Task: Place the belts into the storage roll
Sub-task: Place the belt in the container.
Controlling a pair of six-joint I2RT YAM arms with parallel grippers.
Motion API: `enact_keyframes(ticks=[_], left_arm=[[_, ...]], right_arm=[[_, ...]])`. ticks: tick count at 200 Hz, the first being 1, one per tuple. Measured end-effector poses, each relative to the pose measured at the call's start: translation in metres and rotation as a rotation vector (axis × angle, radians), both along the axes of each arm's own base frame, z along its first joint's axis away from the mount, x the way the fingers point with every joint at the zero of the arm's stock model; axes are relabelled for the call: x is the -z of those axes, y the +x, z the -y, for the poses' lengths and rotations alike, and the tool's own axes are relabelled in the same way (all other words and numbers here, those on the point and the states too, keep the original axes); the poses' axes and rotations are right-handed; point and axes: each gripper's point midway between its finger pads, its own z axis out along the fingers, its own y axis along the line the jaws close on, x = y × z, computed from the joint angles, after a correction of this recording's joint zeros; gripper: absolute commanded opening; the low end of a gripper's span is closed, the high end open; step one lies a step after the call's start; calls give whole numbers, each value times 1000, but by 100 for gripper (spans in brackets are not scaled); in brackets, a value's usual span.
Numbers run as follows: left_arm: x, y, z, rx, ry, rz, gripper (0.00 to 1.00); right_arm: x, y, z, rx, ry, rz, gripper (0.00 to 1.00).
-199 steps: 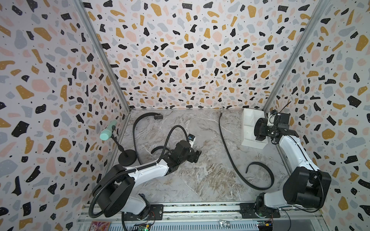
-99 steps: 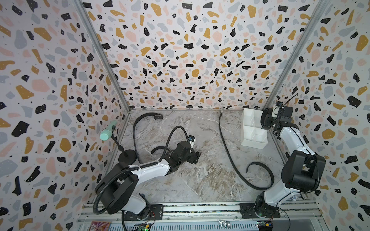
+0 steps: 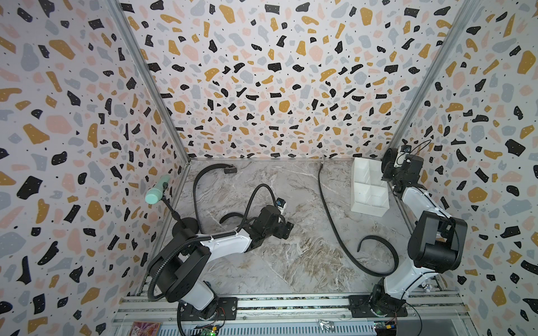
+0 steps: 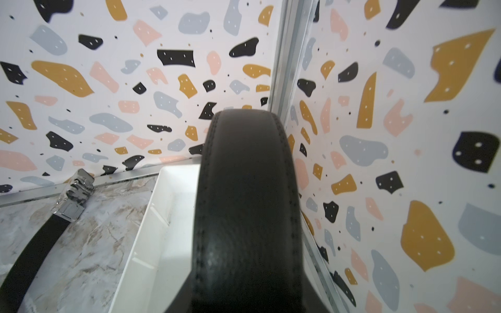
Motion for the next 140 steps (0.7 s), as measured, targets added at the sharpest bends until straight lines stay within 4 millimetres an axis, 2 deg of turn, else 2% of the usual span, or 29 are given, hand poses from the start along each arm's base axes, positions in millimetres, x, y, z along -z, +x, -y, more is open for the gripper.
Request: enact_keyframes(ticks=[30, 49, 64, 106, 140], left_arm=[[0, -1, 1, 6, -4, -5, 91], [0, -1, 1, 8, -6, -7, 91], [0, 0, 1, 9, -5, -6, 91], [1, 0, 1, 15, 0, -3, 91], [4, 0, 0, 14, 4, -11, 91]], right_arm=[[-13, 6, -4, -10, -24, 94, 17], [-9, 14, -5, -15, -31, 121, 17], [4, 24, -4, -18, -30, 119, 17], [62, 51, 2, -26, -17, 25, 17], [75, 69, 9, -32, -25, 8, 17]])
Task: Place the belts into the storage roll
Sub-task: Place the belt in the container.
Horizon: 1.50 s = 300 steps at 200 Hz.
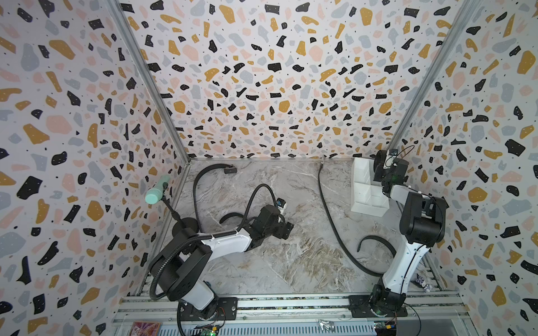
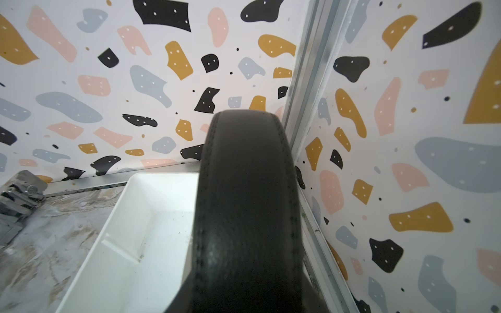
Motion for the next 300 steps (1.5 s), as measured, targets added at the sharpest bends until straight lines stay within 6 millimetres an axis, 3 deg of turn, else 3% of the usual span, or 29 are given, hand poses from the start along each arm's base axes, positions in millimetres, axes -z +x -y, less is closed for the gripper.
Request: enact_keyframes(ticks=[34, 78, 122, 168, 179, 222, 273, 300], left_arm=[[6, 0, 0, 1, 10, -12, 91], [10, 1, 2, 5, 11, -19, 91], [8, 2, 5, 10, -2, -10, 91], [5, 3, 6, 12, -11, -3, 91], [5, 3, 6, 12, -13, -1, 91], [3, 3, 6, 12, -16, 3, 91], [-8, 4, 7, 11, -36, 25, 92], [-19, 5, 7, 7, -52, 47, 92]], right_arm=[[2, 2, 0, -12, 5, -15, 17], [20, -4, -2, -17, 19, -86, 18], [66, -7, -5, -28, 55, -198, 18], [62, -1, -3, -24, 59, -221, 19], [65, -3, -2, -19, 59, -231, 23], [67, -4, -4, -12, 54, -246, 64], [40, -13, -13, -10, 35, -229, 84], [6, -23, -19, -3, 22, -194, 91]])
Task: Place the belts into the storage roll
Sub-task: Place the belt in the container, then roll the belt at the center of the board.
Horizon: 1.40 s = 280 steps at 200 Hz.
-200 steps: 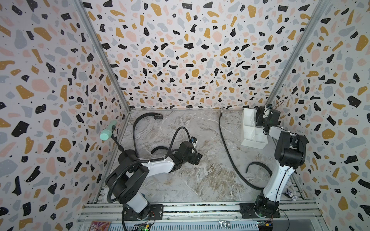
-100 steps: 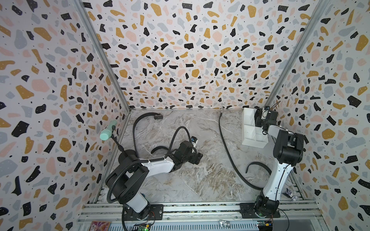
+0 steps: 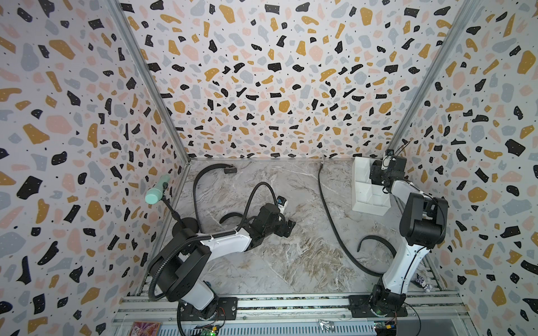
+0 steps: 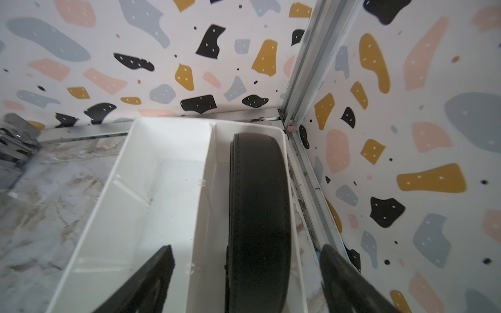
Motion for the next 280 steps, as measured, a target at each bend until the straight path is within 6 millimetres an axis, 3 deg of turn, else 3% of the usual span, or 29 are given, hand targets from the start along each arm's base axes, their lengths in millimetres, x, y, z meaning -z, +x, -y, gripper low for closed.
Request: enact_keyframes(ticks=[26, 46, 83, 116, 169, 197, 223, 237, 257, 280], left_arm=[[-11, 0, -3, -13, -16, 23, 92], [-17, 1, -7, -37, -25, 36, 92], [-26, 1, -24, -113, -15, 40, 93], [-33, 5, -60, -263, 3, 19, 92], [-4, 16, -137, -532, 68, -121, 85], [25, 16, -158, -596, 111, -217, 79], [64, 7, -167, -609, 184, -333, 63], [79, 3, -167, -599, 207, -376, 46], [79, 12, -156, -576, 170, -383, 21], [77, 17, -129, -509, 97, -404, 11]], right_arm=[[-33, -15, -13, -2, 14, 41, 93], [-45, -32, -29, -10, 38, 44, 94], [-32, -72, -86, -75, 105, -26, 96], [-23, -112, -142, -160, 155, -88, 97], [-47, -160, -209, -290, 220, -79, 97], [-34, -183, -239, -352, 269, -129, 98], [-13, -200, -262, -390, 292, -194, 98], [-8, -207, -271, -408, 303, -215, 98], [-6, -210, -275, -411, 312, -223, 98], [-10, -211, -275, -408, 321, -215, 98]])
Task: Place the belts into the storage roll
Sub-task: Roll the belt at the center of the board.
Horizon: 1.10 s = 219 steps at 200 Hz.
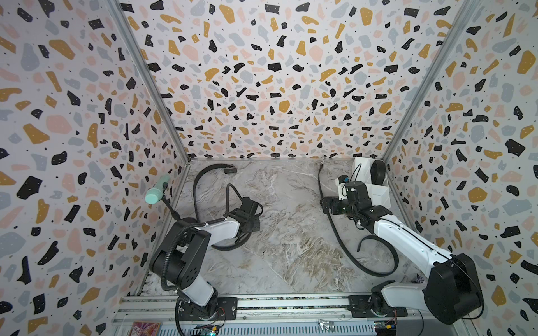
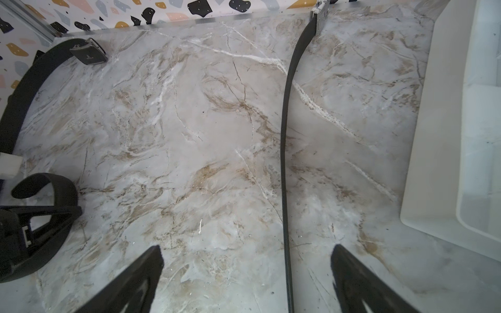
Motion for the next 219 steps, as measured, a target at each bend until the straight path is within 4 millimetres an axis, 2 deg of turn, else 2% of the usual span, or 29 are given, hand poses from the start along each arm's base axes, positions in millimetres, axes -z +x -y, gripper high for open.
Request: enact_keyframes(ticks=[18, 47, 63, 72, 90, 115, 143, 173, 219], left_arm=[[-1, -4, 40, 104, -57, -24, 9], [-10, -24, 135, 343, -160, -47, 10], [-14, -43, 174, 454, -207, -66, 20], [-14, -55, 190, 505, -224, -82, 29], [-13, -70, 201, 558, -240, -111, 45], [-19, -72, 190, 549, -225, -119, 58], [-49, -64, 161, 486, -248, -63, 65], [-74, -42, 105, 336, -236, 16, 70], [-73, -12, -1, 25, -130, 41, 73]], right_arm=[[-1, -1, -1, -2, 10, 0, 98], [4, -4, -4, -11, 29, -20, 98], [8, -5, -7, -18, 45, -33, 98], [12, -5, -9, -25, 52, -45, 98], [19, -5, -16, -42, 66, -67, 98], [33, -8, -32, -89, 87, -110, 98], [56, -20, -64, -185, 99, -179, 97], [81, -35, -104, -292, 96, -264, 93], [99, -35, -150, -356, 42, -303, 70]])
